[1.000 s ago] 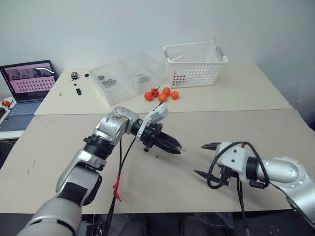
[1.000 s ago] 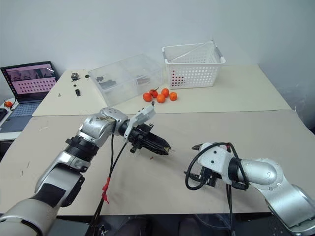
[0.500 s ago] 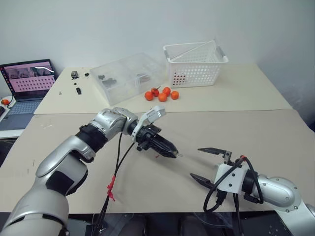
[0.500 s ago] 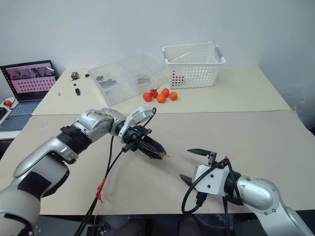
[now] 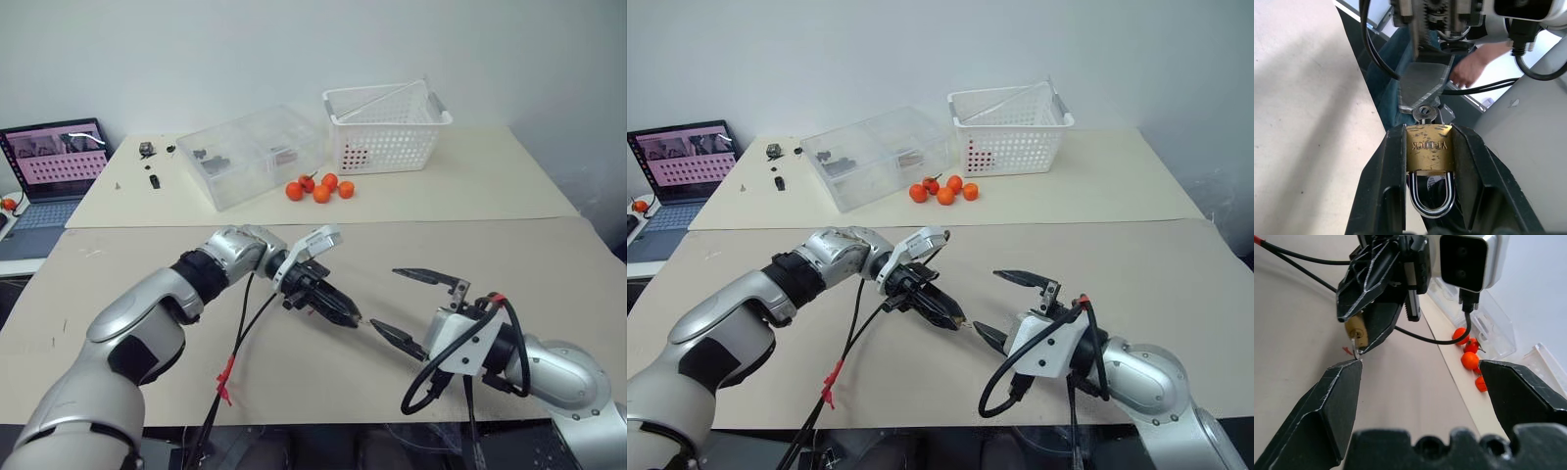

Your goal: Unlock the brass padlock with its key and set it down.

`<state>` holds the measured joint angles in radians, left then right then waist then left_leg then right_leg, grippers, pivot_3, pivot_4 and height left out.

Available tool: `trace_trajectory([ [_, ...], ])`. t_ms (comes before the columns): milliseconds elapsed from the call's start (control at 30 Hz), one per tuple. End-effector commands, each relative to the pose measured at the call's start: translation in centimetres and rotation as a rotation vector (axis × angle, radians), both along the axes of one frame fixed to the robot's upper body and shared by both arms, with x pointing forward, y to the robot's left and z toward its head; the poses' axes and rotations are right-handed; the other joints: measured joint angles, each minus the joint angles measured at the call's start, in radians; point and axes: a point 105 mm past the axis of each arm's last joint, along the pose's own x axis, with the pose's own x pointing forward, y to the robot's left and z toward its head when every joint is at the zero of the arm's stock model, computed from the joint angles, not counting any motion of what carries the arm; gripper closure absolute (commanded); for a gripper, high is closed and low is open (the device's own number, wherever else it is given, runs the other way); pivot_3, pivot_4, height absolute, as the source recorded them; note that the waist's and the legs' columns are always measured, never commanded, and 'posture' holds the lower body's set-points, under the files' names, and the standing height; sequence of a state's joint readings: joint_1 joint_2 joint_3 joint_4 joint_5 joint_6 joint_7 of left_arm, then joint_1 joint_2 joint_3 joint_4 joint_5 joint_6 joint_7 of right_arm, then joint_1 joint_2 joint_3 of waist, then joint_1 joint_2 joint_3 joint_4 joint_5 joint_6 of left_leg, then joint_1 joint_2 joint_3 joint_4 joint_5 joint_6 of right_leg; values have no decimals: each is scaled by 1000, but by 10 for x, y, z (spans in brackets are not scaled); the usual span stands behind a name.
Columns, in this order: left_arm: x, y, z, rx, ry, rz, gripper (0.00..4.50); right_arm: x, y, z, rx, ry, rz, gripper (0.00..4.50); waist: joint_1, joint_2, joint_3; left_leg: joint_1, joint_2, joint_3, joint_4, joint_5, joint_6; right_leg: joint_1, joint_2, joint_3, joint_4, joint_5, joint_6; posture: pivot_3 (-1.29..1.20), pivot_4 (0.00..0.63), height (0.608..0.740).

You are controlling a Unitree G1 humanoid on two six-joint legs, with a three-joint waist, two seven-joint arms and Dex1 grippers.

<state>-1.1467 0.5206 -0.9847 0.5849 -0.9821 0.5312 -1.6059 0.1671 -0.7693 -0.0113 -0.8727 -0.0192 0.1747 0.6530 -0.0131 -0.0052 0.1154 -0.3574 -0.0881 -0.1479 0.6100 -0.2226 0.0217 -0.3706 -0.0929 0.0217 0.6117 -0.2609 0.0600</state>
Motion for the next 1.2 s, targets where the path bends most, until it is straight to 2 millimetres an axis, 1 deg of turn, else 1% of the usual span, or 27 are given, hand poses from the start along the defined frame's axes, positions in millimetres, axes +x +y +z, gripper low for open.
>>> trace_trajectory([
  [33,2,-3,17,-34,-37,-21,3667,-7,5,9,17,-25,19,0,0,0,0,0,0,0,0,0,0,0,-1,0,0,0,0,0,150,740],
  [100,2,-3,18,-36,-34,-19,3667,-9,3,6,6,-1,22,0,0,0,0,0,-1,0,0,0,0,0,-1,1,-1,-1,2,0,150,740],
  [200,3,-4,18,-35,-36,-18,3667,-9,2,8,11,-1,20,0,-1,0,0,0,0,1,0,0,0,0,0,1,-1,-1,2,0,150,740],
  [300,3,-4,18,-37,-31,-19,3667,-10,4,9,18,-4,25,782,-2,0,0,1,0,1,0,0,0,0,1,1,-1,-1,2,0,150,740],
  [467,0,-5,17,-37,-24,-32,3667,-12,4,10,19,-4,25,2448,0,0,0,1,0,1,0,0,0,0,1,1,0,-2,2,0,150,740],
  [633,-2,-6,17,-38,-16,-39,3667,-15,5,11,21,-5,25,2448,-1,0,0,1,0,1,0,0,0,0,0,1,0,-2,2,0,150,740],
  [967,-2,-9,19,-30,-21,-47,3667,-15,7,10,31,9,27,2448,0,0,0,1,0,1,0,0,0,0,0,1,-1,-2,2,0,150,740],
  [1033,-2,-8,19,-26,-23,-50,3667,-15,7,10,33,11,26,2971,0,0,0,1,0,1,0,0,0,0,0,1,-1,-2,2,0,150,740],
  [1067,-2,-8,18,-26,-24,-51,3667,-15,7,10,34,12,26,3099,0,0,0,1,0,1,0,0,0,0,0,1,-1,-2,2,0,150,740],
  [1133,-2,-9,19,-27,-23,-52,3667,-15,7,10,36,14,23,3916,0,0,0,1,0,1,0,0,0,0,1,1,0,-2,2,0,150,740],
  [1167,-2,-9,19,-28,-23,-53,3667,-15,7,10,38,15,22,4100,0,0,0,1,0,1,0,0,0,0,1,1,-1,-2,2,0,150,740],
  [1200,-2,-9,19,-29,-22,-53,3667,-15,7,10,38,16,21,4461,-1,0,0,1,0,1,0,0,0,0,0,1,-1,-2,2,0,150,740],
])
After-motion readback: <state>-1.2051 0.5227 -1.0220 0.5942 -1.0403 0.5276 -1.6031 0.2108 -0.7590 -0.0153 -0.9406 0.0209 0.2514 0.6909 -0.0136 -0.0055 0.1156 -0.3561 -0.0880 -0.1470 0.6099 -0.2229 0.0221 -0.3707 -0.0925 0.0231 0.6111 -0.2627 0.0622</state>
